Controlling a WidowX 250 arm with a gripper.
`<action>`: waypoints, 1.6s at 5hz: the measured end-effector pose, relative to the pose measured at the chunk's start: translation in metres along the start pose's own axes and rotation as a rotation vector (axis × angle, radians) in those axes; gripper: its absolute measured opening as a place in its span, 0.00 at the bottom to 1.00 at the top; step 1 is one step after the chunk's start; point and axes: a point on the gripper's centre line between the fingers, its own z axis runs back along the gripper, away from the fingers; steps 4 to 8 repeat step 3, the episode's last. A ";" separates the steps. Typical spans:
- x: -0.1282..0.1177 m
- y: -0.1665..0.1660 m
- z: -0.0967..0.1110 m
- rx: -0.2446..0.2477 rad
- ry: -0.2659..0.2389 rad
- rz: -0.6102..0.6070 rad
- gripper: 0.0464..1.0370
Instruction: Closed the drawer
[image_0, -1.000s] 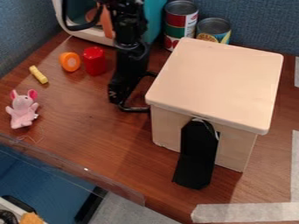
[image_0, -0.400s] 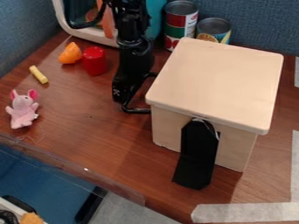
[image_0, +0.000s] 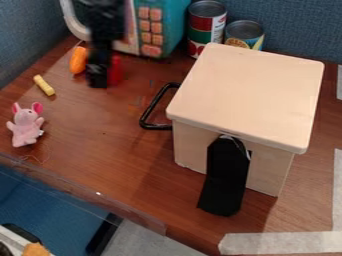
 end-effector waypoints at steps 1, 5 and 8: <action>-0.024 -0.010 0.029 0.006 -0.084 0.080 0.96; -0.064 -0.029 0.047 -0.009 -0.101 0.183 0.96; -0.064 -0.029 0.047 -0.009 -0.101 0.183 0.96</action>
